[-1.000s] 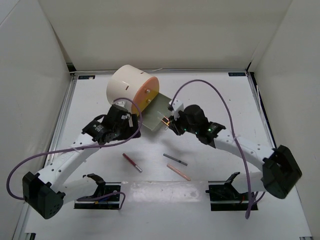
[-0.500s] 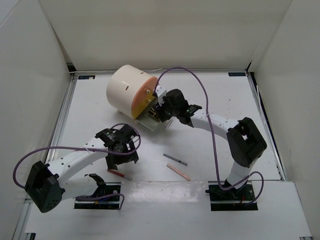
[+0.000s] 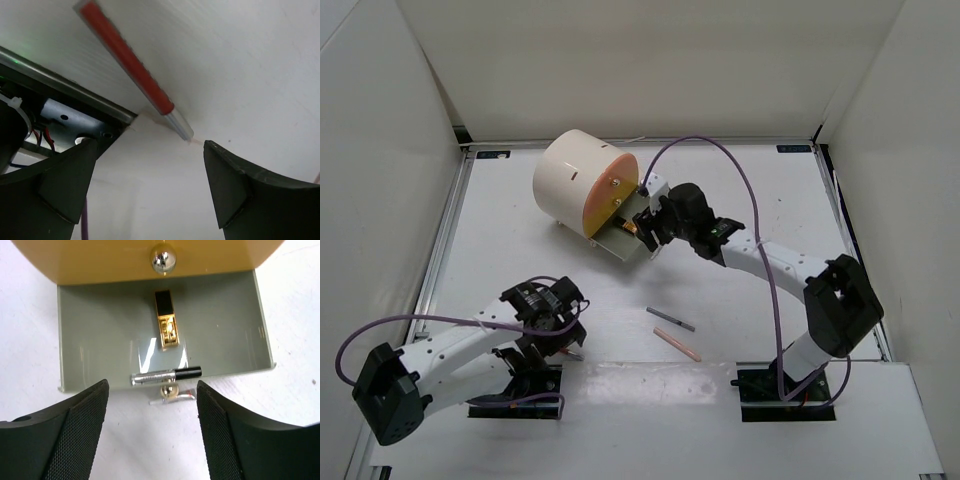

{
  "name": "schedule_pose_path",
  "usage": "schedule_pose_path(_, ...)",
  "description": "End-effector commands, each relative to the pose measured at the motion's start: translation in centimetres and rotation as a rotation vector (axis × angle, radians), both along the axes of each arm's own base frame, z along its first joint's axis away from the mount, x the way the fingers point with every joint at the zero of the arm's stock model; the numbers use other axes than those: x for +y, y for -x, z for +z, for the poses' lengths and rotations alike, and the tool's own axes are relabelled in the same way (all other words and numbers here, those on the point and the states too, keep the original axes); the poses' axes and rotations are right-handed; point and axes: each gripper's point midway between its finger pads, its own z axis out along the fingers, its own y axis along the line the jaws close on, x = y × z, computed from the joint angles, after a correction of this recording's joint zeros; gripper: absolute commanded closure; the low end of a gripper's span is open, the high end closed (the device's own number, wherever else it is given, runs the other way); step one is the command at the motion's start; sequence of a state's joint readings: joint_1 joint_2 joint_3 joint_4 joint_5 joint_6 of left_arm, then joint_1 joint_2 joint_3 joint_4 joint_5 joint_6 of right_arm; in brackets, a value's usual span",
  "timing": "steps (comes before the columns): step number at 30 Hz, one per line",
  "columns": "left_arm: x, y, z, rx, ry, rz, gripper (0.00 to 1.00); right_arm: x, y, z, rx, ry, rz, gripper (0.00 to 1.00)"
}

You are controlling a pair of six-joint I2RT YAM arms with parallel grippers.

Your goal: Organize the makeup

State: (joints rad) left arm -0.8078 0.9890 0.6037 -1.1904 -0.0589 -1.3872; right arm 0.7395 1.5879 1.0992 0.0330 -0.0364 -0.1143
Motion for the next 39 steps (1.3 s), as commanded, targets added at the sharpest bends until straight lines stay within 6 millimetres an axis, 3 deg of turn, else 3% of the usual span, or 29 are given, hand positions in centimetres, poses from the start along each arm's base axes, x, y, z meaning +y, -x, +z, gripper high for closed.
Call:
schedule_pose_path(1,0.4,-2.1,0.0,-0.126,0.0,0.224,0.03,-0.7,0.5,2.8,-0.044,-0.057,-0.007,0.26)
schedule_pose_path(5,0.2,-4.1,-0.8,-0.22,0.012,0.313,0.04,-1.5,1.4,3.8,-0.041,-0.072,-0.024,0.26)
schedule_pose_path(10,0.5,-4.1,-3.2,-0.185,-0.058,0.316,0.11,-2.7,2.0,5.2,-0.07,-0.086,-0.05,0.26)
schedule_pose_path(14,1.4,-2.9,-4.7,-0.13,-0.111,0.326,0.17,-4.1,1.7,5.0,-0.08,-0.043,-0.101,0.26)
schedule_pose_path(19,1.5,-3.4,-5.9,-0.164,-0.08,0.347,0.35,-4.4,1.9,5.2,-0.087,-0.05,-0.112,0.26)
schedule_pose_path(24,1.6,-5.3,-6.0,-0.226,-0.085,0.319,0.56,-4.6,1.8,5.4,-0.091,-0.05,-0.117,0.26)
schedule_pose_path(28,1.0,-6.9,-5.6,-0.23,-0.106,0.292,0.77,-4.9,1.7,5.6,-0.1,-0.047,-0.132,0.26)
schedule_pose_path(31,0.9,-7.0,-5.8,-0.2,-0.144,0.248,0.91,-5.3,1.7,6.2,-0.113,-0.049,-0.147,0.26)
schedule_pose_path(35,-1.1,-9.4,-3.8,-0.254,-0.119,0.094,0.91,-6.1,1.7,6.4,-0.125,-0.05,-0.184,0.26)
schedule_pose_path(39,-5.5,-12.6,1.1,-0.426,-0.078,-0.162,0.9,-8.7,1.1,7.2,-0.153,-0.067,-0.322,0.26)
